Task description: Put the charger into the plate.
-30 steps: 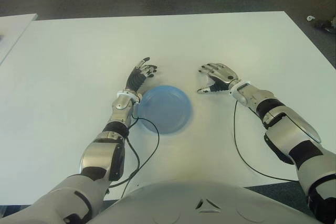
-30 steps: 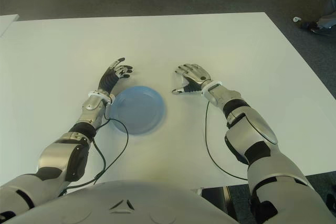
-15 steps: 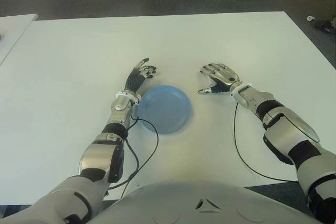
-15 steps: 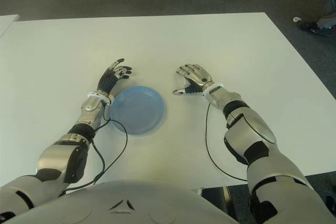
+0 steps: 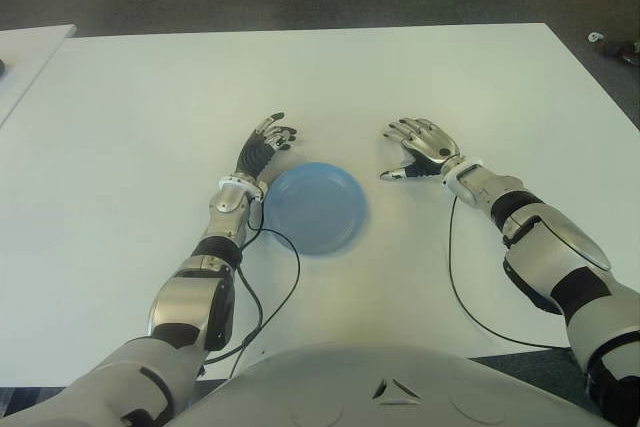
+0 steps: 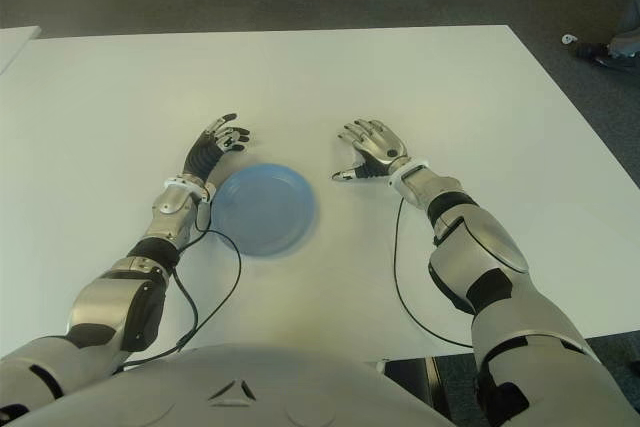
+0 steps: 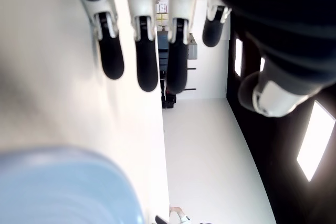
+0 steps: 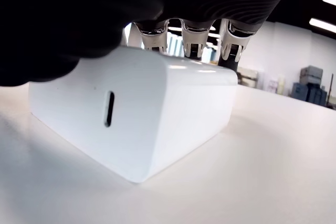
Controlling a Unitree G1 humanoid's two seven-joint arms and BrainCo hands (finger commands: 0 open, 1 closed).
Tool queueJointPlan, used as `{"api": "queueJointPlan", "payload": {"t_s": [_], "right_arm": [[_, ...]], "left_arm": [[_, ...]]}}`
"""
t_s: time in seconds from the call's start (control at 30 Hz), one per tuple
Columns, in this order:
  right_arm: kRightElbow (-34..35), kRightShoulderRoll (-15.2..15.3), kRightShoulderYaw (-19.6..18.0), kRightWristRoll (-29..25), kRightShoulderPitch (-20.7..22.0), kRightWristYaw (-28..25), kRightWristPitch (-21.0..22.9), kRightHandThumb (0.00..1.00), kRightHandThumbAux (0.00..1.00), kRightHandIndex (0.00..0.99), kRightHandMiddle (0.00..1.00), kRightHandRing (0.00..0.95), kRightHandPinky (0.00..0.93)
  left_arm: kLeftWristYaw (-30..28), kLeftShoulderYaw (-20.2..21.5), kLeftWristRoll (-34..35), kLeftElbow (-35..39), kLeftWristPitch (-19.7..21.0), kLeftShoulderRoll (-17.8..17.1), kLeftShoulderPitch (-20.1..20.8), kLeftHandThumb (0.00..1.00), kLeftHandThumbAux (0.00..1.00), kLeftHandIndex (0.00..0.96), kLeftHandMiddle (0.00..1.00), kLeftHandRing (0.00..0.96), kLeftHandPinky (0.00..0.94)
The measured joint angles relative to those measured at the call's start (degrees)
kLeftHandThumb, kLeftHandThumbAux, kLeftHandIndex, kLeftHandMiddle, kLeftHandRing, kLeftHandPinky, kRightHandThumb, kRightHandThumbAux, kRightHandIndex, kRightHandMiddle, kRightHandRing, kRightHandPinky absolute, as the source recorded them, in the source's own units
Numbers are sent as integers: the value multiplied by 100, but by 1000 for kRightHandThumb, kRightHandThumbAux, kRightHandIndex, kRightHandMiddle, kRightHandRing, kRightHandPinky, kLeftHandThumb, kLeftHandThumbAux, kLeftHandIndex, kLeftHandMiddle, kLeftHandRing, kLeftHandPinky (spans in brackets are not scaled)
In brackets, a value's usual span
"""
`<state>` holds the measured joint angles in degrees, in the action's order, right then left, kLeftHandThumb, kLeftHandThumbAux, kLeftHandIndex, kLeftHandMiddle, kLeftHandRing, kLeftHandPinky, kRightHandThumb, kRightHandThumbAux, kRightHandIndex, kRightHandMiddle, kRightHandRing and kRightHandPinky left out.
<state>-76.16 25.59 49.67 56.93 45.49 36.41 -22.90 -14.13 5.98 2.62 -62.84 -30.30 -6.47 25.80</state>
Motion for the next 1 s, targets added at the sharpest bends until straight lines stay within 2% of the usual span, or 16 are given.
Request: {"api": "queueJointPlan", "payload": {"t_s": [0.63,0.67,0.7,0.8,0.83,0.9,0.93,1.0], "right_arm": [[-41,179,14,-31,-34,208,9,354,130,0,0,0,19],[-41,182,6,-37,-39,213,9,352,136,0,0,2,47],[-41,184,-21,-55,-49,215,9,357,149,0,47,71,140],[-38,182,-122,-130,-78,224,8,366,166,9,176,231,307],[-39,182,-154,-158,-89,226,8,375,178,88,289,345,420],[-39,179,-217,-213,-116,229,9,383,188,158,389,445,520],[-39,179,-242,-231,-130,233,9,385,212,260,476,510,588],[-34,174,-290,-266,-171,348,9,387,232,349,552,566,647]], "left_arm": [[-11,-5,21,17,-44,-49,-36,0,508,147,340,338,333],[-12,-6,21,16,-48,-49,-37,0,509,147,340,338,334],[-12,-7,20,14,-54,-50,-38,0,510,148,339,338,334],[-12,-15,17,12,-60,-55,-37,0,513,149,339,339,335],[-12,-19,15,12,-61,-57,-37,0,513,150,338,338,334],[-12,-23,13,11,-62,-61,-38,0,514,150,338,338,333],[-12,-24,13,11,-63,-64,-38,0,515,151,337,338,335],[-12,-26,12,11,-63,-68,-38,0,516,153,337,338,336]]}}
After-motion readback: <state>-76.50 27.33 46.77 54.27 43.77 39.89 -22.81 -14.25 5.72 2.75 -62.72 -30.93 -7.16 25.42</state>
